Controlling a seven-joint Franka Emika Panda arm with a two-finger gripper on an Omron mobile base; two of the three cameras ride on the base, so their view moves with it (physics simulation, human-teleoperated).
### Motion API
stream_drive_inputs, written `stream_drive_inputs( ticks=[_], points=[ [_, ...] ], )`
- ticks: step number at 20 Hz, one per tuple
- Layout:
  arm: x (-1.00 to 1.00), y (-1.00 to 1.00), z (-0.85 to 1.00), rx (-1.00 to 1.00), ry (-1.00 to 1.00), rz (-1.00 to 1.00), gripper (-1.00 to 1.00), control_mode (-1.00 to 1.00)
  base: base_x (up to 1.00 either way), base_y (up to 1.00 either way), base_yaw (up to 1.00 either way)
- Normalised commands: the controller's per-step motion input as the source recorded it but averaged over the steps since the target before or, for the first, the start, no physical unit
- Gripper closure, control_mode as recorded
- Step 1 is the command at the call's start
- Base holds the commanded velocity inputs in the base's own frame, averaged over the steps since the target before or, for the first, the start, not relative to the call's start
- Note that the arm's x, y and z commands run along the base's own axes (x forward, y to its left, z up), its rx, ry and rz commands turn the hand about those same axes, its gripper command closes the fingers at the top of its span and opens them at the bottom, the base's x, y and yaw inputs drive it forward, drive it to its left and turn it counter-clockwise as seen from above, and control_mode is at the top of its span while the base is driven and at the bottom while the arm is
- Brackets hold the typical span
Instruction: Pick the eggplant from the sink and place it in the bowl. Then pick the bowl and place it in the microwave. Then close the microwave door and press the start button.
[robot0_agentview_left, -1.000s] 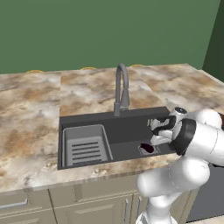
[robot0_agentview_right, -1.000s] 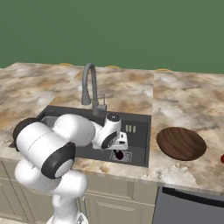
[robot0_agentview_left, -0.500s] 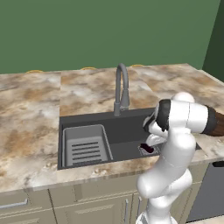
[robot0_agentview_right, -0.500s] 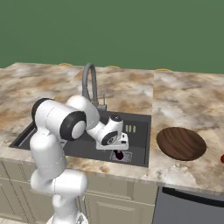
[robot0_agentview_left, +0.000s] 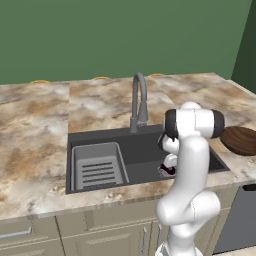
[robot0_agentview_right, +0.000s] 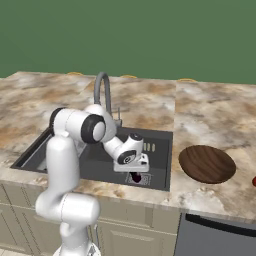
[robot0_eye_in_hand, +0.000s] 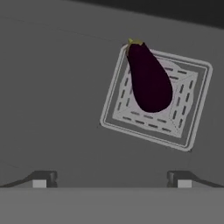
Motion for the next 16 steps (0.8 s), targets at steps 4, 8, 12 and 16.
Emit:
stream_drive_inputs(
  ticks=[4, 8, 12, 16],
  points=[
    [0.46, -0.16, -0.36, 0.00, 0.00, 0.01, -1.00, -1.00, 0.00, 0.00, 0.00],
    [0.39, -0.11, -0.46, 0.00, 0.00, 0.02, -1.00, -1.00, 0.00, 0.00, 0.00],
    [0.32, -0.05, -0.48, 0.00, 0.00, 0.02, -1.00, -1.00, 0.00, 0.00, 0.00],
    [0.36, -0.03, -0.35, 0.00, 0.00, 0.01, -1.00, -1.00, 0.00, 0.00, 0.00]
  ],
)
